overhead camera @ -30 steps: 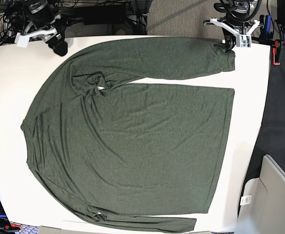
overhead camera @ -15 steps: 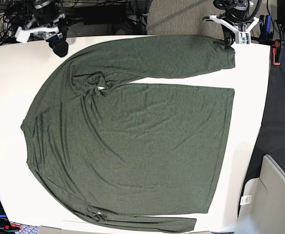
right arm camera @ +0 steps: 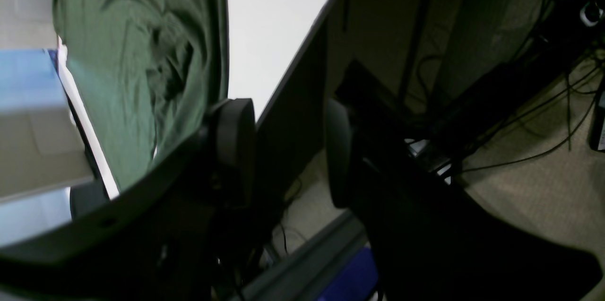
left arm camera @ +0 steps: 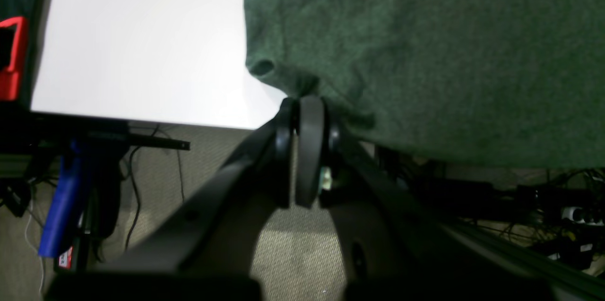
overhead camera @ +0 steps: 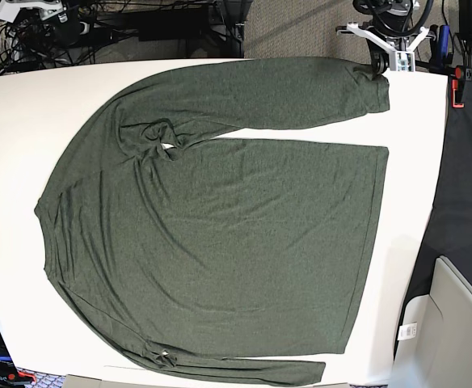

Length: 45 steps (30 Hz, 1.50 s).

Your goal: Fold the T-shirt properly

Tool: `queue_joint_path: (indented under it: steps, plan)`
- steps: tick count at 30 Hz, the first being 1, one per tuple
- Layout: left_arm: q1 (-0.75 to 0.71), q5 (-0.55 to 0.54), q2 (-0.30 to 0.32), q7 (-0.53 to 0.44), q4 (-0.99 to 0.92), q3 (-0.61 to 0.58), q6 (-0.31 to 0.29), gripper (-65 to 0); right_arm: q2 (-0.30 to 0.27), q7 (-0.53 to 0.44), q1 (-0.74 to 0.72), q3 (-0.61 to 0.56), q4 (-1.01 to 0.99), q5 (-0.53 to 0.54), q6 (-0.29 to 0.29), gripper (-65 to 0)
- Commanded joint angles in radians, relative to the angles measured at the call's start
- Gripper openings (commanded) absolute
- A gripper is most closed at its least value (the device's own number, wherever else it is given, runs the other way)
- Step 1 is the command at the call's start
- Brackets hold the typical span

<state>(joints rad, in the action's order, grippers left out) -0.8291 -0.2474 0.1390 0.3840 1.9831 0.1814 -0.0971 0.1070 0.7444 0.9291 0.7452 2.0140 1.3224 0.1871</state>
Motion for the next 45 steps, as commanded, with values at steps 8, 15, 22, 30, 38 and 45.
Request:
queue_joint_path:
  steps: [8, 15, 22, 30, 38, 45]
  plan:
    - [-0.016, -0.003, -0.006, -0.024, 0.014, -0.026, 0.004, -65.0, -0.003, -0.019, -0.077, 0.093, 0.015, 0.013, -0.059, -39.7]
    - [-0.016, -0.003, -0.016, -0.024, 0.012, -0.024, 0.004, -65.0, -0.013, -0.021, -0.143, 0.050, 0.015, -0.060, -0.065, -39.7]
    - [-0.016, -0.003, -0.016, -0.024, 0.012, -0.024, 0.004, -65.0, -0.031, -0.021, -0.236, -0.008, 0.008, -0.166, -0.065, -39.7]
    - [-0.016, -0.003, -0.019, -0.024, 0.012, -0.024, 0.004, -65.0, -0.023, -0.021, -0.362, -0.111, -0.115, -0.277, -0.064, -39.7]
    - [-0.016, -0.003, -0.031, -0.024, 0.012, -0.023, 0.004, -65.0, -0.022, -0.021, -0.456, -0.137, -0.270, -0.280, -0.061, -39.7]
    - [-0.014, -0.003, -0.031, -0.024, 0.012, -0.023, 0.004, -65.0, 0.017, -0.018, -0.517, -0.140, -0.304, -0.346, -0.061, -39.7]
